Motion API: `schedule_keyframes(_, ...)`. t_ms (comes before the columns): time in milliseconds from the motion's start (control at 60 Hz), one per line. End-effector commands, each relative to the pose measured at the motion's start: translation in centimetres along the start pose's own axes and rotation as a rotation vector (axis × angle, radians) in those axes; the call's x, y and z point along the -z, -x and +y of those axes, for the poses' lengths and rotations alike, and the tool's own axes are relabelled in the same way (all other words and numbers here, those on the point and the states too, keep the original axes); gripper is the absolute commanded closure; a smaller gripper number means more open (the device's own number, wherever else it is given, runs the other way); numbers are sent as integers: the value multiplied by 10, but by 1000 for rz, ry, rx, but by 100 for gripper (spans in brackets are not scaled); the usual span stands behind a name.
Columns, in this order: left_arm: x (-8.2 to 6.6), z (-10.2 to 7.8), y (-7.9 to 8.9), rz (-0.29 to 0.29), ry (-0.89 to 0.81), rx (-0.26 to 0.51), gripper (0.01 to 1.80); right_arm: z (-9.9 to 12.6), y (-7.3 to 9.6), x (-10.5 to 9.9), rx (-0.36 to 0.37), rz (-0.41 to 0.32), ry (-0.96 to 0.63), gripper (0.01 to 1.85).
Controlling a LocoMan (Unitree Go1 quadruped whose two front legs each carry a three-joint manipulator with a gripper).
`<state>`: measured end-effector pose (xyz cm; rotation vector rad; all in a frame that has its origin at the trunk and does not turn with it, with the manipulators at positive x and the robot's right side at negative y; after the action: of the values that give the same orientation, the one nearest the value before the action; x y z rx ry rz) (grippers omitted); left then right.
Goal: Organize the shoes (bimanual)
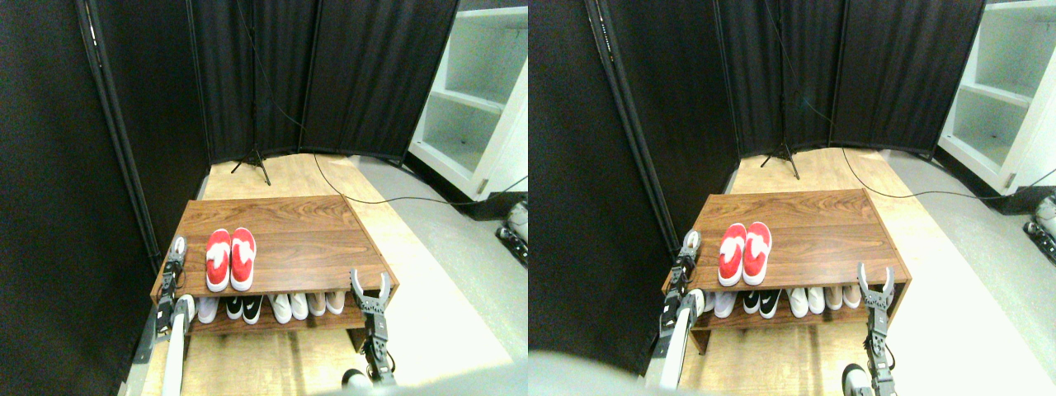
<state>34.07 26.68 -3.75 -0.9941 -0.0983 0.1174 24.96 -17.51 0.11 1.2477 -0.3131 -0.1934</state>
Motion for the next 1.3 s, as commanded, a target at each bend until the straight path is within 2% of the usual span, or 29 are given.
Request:
schedule_keyframes(17, -15, 2, 0, -34, 1, 23, 180, 1, -2, 2, -13, 12, -17, 141)
schedule_keyframes(117, -29, -1, 10, -28, -10, 44, 180, 2, -2, 3, -16, 16, -16, 139)
schedule_keyframes(233, -35, -5, 22, -28, -22, 51, 180, 1, -3, 2, -18, 19, -18, 139)
schedule_keyframes(250, -37, -8, 30, -39, -20, 46, 180, 1, -3, 2, -24, 21, -17, 139)
schedule_keyframes(450, -42, -16, 62, -50, -20, 57, 180, 0, -2, 2, -30, 30, -34, 140)
schedule_keyframes(550, -45, -19, 83, -52, -30, 80, 180, 0, -1, 2, -29, 36, -54, 144)
schedule_keyframes(583, -45, -20, 85, -53, -32, 82, 180, 0, -1, 2, -28, 37, -56, 145)
schedule_keyframes(667, -44, -25, 103, -62, -39, 86, 180, -1, 0, 2, -34, 46, -64, 146)
schedule_keyframes(850, -36, -32, 126, -39, -9, 93, 180, -1, 2, 4, -42, 58, -47, 144)
schedule_keyframes(1300, -23, -27, 140, -49, 25, 50, 180, -1, 5, 4, -50, 62, -75, 142)
